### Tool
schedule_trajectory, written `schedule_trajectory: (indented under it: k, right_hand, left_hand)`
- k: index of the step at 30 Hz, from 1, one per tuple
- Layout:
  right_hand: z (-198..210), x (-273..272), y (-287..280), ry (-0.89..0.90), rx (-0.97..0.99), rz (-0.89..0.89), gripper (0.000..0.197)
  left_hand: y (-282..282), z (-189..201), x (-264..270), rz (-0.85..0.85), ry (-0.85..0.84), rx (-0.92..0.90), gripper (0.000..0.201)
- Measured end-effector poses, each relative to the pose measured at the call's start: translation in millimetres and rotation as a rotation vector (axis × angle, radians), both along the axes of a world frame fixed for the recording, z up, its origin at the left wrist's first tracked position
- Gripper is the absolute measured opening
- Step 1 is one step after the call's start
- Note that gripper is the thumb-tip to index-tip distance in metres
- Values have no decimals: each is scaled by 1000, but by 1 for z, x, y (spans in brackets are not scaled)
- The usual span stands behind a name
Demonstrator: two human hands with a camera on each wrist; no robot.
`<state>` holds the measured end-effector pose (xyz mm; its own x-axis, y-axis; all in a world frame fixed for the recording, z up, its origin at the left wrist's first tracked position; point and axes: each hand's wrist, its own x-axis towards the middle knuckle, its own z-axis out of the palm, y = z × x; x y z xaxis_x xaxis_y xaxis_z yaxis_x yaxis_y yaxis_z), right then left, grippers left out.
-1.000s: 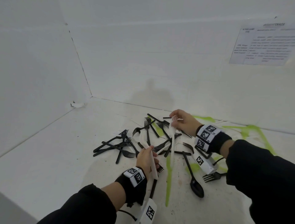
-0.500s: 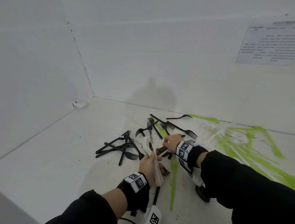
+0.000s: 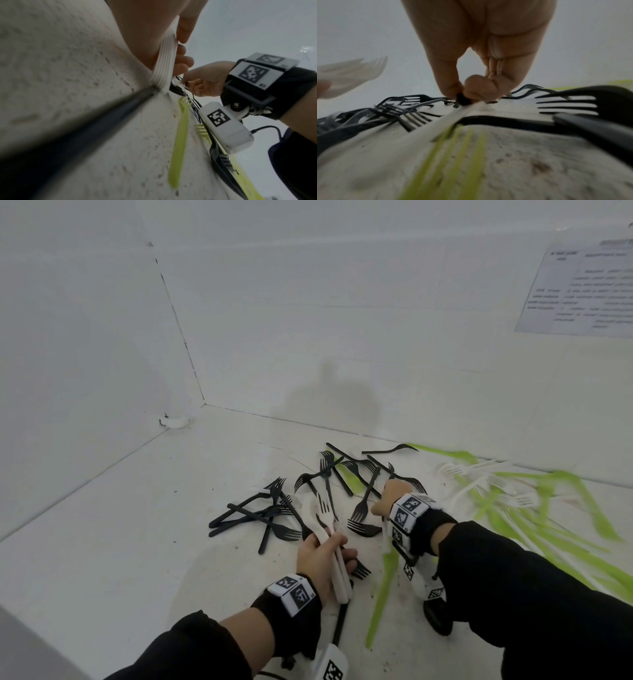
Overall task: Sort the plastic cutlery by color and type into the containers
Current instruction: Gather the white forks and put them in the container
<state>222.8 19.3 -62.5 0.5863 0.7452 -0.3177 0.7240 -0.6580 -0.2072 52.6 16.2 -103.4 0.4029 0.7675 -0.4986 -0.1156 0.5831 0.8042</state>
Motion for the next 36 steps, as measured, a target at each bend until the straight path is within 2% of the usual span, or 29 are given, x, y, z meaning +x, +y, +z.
schedule_trajectory:
  k: [2, 4, 7, 11, 14, 16, 17, 20, 21, 25, 27, 30, 32, 36]
  right_hand:
    - [-1, 7, -2, 10, 7, -43, 25]
    - [-3, 11, -5, -39, -15, -3, 9]
    - [-11, 13, -11, -94, -66, 11, 29]
    - [-12, 14, -13, -77, -64, 16, 25]
    - [-15, 17, -10, -16, -26, 26, 45]
    - [-16, 13, -9, 1, -82, 32, 52]
    - [-15, 10, -9, 5, -110, 31, 50]
    - [-6, 10, -12, -11, -107, 52, 26]
    - [-1, 12, -14, -10, -108, 46, 23]
    - [26, 14, -34, -58, -102, 37, 23]
    - [37, 13, -48, -90, -11, 19, 24]
    - [38, 5, -68, 149, 214, -14, 20]
    - [34, -9, -79, 364, 243, 4, 15]
    - [19, -38, -89, 519, 346, -13, 14]
  left_hand:
    - [-1, -1, 0, 3, -7, 4, 6]
    - [-3, -2, 0, 10, -22, 9, 7]
    - [-7, -1, 1, 3, -24, 15, 10]
    - [-8, -2, 4, -13, -21, 15, 12]
    - [-10, -2, 6, -41, -31, -25, 14]
    - [-12, -1, 7, -38, -48, -62, 13]
    - [-13, 0, 7, -38, -54, -81, 12]
    - [-17, 0, 8, -53, -56, -125, 13]
    - [-18, 0, 9, -59, -58, -125, 14]
    - [-24, 2, 12, -61, -59, -97, 18]
    - [-28, 5, 14, -65, -55, -82, 18]
    - [-32, 6, 21, -82, -63, -80, 16]
    - [-36, 9, 27, -102, -75, -62, 14]
    - [-44, 17, 39, -134, -167, -69, 20]
